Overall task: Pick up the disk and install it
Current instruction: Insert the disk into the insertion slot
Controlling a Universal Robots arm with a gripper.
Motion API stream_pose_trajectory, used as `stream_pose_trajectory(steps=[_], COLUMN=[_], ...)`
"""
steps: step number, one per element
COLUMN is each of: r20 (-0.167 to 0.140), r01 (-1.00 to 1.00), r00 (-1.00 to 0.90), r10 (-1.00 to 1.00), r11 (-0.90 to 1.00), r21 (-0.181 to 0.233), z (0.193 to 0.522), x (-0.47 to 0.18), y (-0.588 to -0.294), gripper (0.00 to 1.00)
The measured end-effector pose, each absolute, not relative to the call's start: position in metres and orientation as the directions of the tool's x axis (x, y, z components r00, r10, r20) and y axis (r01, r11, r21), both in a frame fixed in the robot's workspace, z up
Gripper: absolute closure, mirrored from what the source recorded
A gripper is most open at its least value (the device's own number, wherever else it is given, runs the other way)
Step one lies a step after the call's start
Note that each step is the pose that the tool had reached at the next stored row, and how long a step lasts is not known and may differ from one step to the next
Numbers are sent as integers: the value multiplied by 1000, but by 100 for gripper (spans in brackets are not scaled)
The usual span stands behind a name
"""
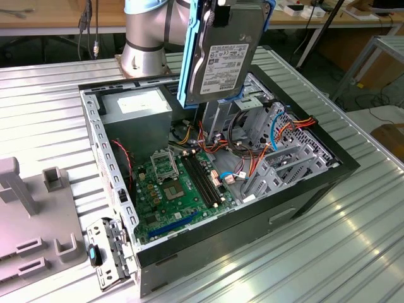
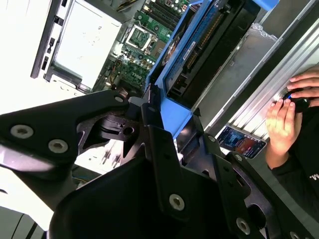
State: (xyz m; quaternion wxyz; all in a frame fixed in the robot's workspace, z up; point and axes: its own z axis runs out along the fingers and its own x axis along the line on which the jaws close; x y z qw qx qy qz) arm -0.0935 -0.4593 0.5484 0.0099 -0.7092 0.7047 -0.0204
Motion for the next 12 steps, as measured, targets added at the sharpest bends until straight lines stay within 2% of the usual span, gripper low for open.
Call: stream_pose_trajectory(steps=[12], r20=[15], r01=[-999], r00=[-15], r10=[-1000], r11=[14], r21=[-43], z=[546], x=[-93], y=[-472], gripper=[63])
